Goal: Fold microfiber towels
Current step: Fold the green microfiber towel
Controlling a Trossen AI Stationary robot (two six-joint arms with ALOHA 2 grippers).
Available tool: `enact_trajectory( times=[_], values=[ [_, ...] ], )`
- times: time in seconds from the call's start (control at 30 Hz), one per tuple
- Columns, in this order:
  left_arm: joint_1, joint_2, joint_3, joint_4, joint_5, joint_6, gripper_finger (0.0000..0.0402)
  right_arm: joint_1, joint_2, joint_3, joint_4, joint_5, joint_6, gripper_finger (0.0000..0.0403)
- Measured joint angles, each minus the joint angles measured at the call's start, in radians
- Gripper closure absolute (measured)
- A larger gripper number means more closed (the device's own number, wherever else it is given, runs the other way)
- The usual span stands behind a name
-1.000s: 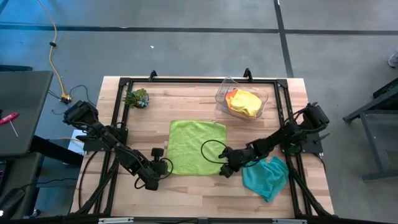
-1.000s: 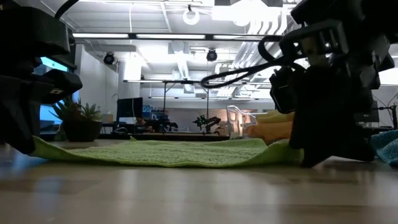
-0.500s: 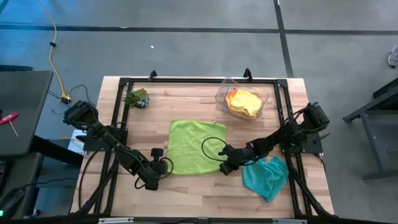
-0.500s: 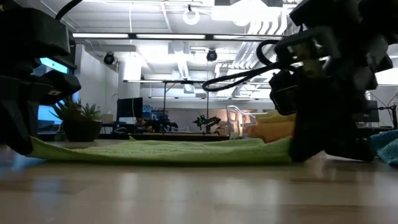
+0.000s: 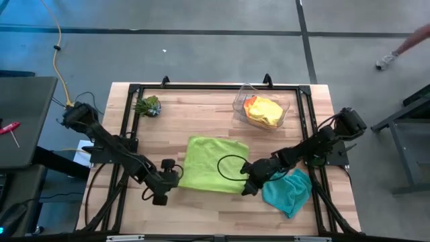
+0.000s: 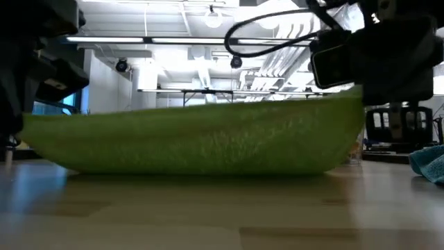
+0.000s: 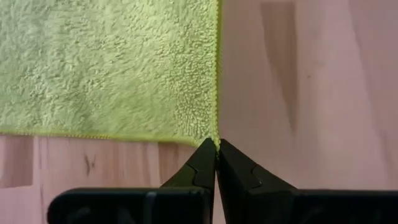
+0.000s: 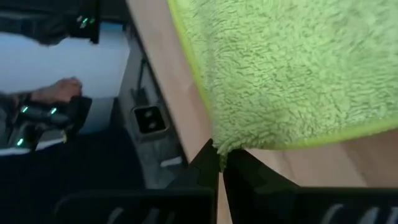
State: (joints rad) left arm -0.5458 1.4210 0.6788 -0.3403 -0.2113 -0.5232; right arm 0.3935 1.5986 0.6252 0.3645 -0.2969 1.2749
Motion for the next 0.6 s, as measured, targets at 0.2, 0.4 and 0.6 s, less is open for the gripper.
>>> enact_trajectory(
  times=[0.2, 0.4, 0.6],
  values=[
    [0.037, -0.063, 0.000, -0.005, 0.079, 0.003, 0.0401, -0.014, -0.009, 0.000, 0.009, -0.075, 0.013, 0.0402],
    [0.107, -0.118, 0.000, -0.010, 0.157, 0.003, 0.0401, -0.061, -0.018, 0.000, 0.028, -0.147, 0.014, 0.0403],
    [0.201, -0.165, -0.001, -0.010, 0.186, 0.003, 0.0401, -0.120, -0.061, 0.001, 0.030, -0.167, -0.023, 0.0403]
  ],
)
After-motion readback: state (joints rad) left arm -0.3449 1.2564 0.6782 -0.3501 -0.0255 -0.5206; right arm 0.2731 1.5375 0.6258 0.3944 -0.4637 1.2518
